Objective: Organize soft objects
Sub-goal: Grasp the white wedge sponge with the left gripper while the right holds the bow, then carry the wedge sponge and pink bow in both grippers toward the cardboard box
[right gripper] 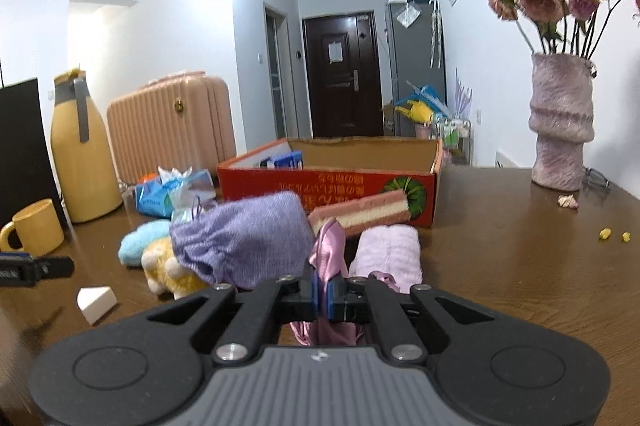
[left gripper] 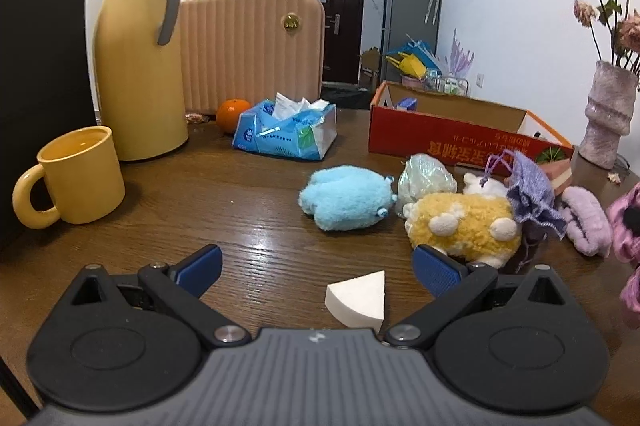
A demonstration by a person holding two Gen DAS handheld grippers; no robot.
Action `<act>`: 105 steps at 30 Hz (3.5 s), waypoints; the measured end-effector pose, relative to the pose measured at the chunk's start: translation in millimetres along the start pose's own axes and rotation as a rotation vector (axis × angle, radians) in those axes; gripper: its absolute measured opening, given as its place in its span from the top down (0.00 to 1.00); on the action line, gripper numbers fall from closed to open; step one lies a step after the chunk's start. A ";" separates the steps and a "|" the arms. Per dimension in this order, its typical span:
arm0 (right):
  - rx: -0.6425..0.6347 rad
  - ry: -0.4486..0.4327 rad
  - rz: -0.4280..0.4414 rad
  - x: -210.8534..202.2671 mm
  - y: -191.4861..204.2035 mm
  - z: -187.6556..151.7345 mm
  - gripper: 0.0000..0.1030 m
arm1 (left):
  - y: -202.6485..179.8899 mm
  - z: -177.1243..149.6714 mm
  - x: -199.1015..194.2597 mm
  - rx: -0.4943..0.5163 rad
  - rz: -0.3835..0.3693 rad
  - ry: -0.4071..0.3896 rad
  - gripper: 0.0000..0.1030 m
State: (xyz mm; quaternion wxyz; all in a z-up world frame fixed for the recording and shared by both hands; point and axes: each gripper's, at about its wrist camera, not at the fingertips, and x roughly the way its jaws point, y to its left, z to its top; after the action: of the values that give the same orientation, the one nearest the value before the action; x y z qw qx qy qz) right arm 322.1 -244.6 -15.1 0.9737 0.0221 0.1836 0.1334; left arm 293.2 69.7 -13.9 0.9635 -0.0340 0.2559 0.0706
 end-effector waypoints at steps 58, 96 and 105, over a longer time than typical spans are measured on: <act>0.091 -0.165 -0.009 -22.4 22.7 21.0 0.96 | -37.7 26.2 -31.2 -0.042 -0.123 -0.146 0.68; 0.150 -0.310 -0.066 53.9 16.9 85.6 0.96 | -71.7 118.3 37.6 -0.144 -0.108 -0.266 0.68; 0.136 -0.318 -0.072 81.0 20.8 96.0 0.96 | -76.4 130.2 63.8 -0.143 -0.099 -0.260 0.68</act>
State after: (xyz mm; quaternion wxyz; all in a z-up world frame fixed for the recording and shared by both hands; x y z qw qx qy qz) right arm 424.4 -202.3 47.7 0.9908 0.1024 0.0366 0.0807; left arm 423.3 15.0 69.4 0.9859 -0.1058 0.1214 0.0448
